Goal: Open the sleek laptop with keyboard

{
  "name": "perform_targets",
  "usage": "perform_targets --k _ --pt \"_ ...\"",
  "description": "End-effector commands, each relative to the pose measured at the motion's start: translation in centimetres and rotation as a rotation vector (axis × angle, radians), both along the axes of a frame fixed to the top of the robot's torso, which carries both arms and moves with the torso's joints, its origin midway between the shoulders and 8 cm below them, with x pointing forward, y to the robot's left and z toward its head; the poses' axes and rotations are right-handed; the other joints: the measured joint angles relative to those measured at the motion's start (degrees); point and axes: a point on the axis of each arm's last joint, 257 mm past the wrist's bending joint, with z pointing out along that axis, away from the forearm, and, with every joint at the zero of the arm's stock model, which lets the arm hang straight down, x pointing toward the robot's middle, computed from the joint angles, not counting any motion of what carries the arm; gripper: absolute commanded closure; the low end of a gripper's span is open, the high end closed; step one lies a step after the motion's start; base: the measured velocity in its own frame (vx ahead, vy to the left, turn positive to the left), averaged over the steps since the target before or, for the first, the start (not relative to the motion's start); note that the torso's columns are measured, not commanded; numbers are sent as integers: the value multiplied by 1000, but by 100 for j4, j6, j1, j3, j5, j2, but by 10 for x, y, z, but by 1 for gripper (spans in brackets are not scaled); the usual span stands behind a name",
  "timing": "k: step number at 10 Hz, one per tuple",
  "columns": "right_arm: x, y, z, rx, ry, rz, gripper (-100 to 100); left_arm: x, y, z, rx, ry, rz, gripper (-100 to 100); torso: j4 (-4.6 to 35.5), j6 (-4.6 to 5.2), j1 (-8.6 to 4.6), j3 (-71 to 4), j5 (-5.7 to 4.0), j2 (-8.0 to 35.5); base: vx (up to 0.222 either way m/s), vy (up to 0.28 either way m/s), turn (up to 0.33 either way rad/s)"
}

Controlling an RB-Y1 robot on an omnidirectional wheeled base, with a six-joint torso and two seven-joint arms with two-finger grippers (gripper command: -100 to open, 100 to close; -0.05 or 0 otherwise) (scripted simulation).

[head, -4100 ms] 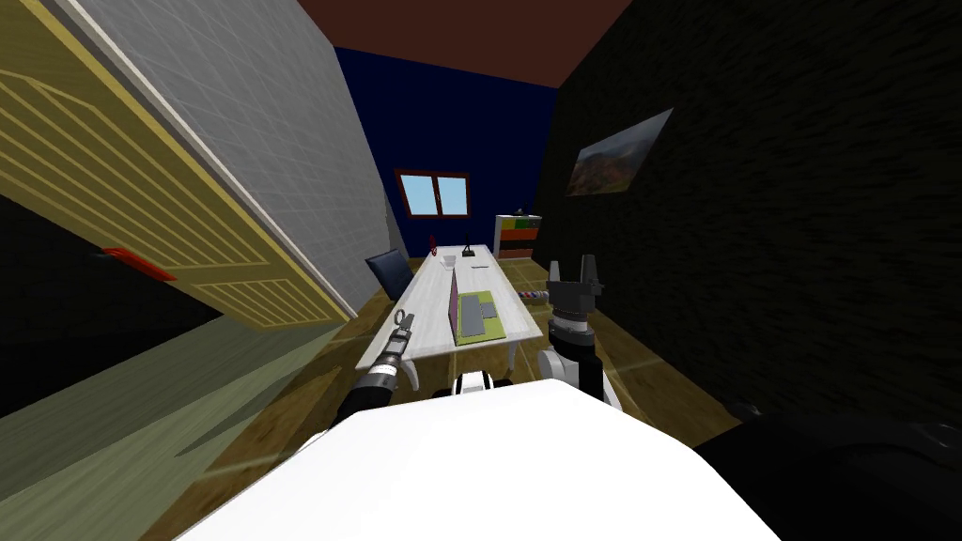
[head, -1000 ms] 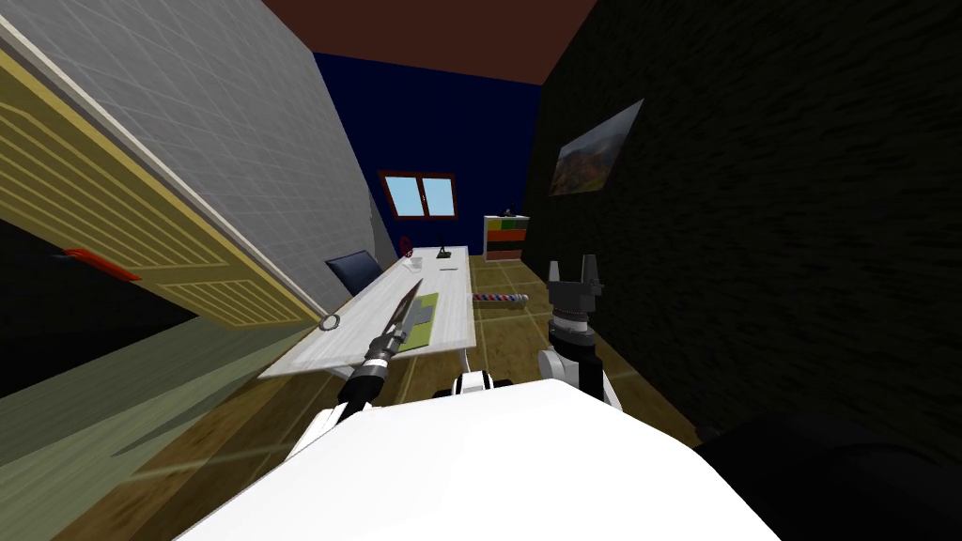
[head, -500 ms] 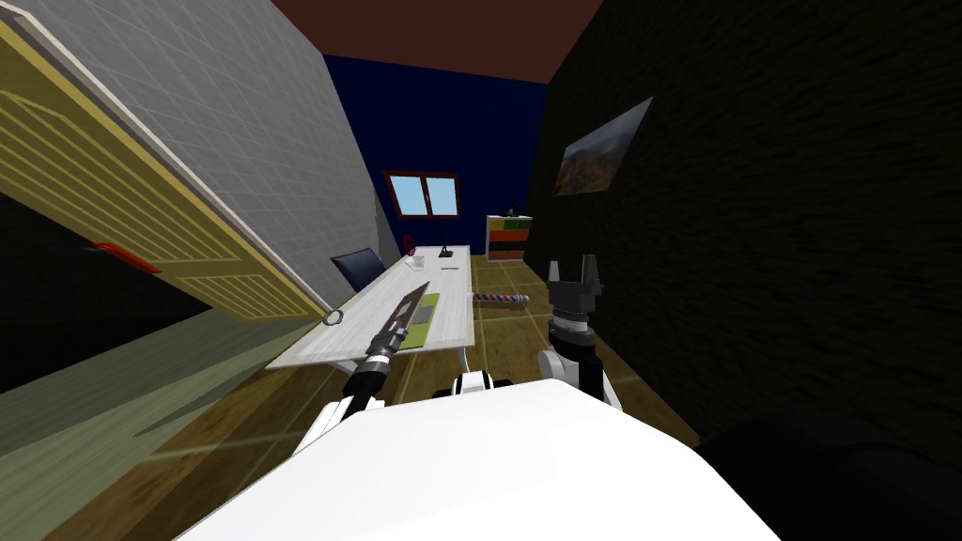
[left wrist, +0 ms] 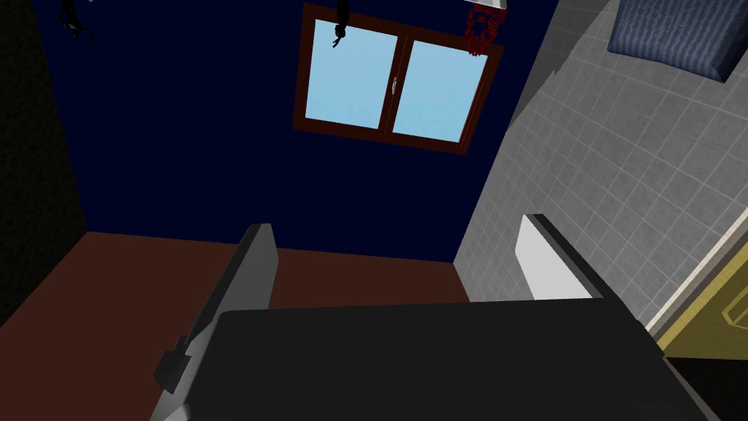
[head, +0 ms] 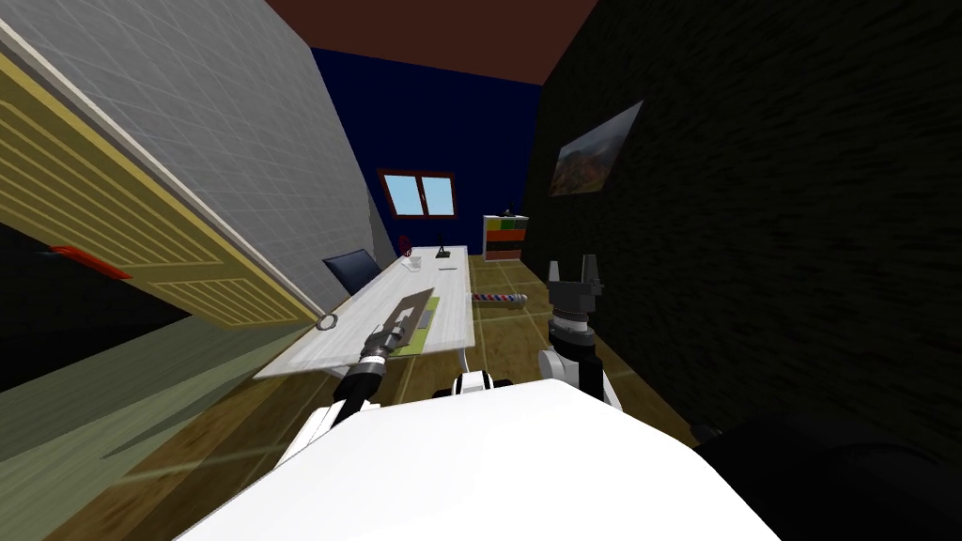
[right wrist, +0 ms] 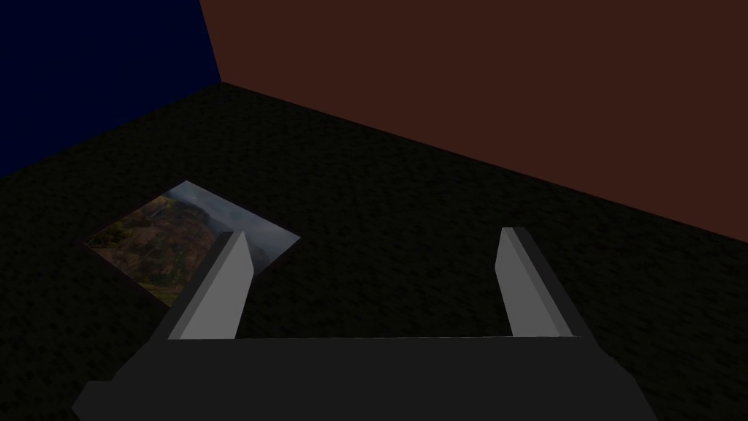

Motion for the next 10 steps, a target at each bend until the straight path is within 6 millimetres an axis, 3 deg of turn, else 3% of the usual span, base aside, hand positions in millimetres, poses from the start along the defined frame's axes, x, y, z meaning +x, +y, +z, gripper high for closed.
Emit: perform_targets --k 1,3,4,5,10 --pt "0 0 0 0 0 0 0 -7 2 15 -2 1 14 -100 0 0 1 0 0 0 8 17 -61" --pt "0 0 0 0 0 0 0 -12 1 26 -5 1 24 -100 -1 0 5 -2 1 -3 10 18 -55" --pt "0 0 0 0 0 0 0 -12 0 23 -3 -1 20 -100 -1 0 5 -1 1 -2 4 9 -8" --pt "0 0 0 0 0 0 0 -13 0 23 -4 1 22 0 0 0 3 0 1 -1 0 0 0" --pt "0 0 0 0 0 0 0 -13 0 23 -4 1 22 0 0 0 5 -1 1 -1 0 0 0"
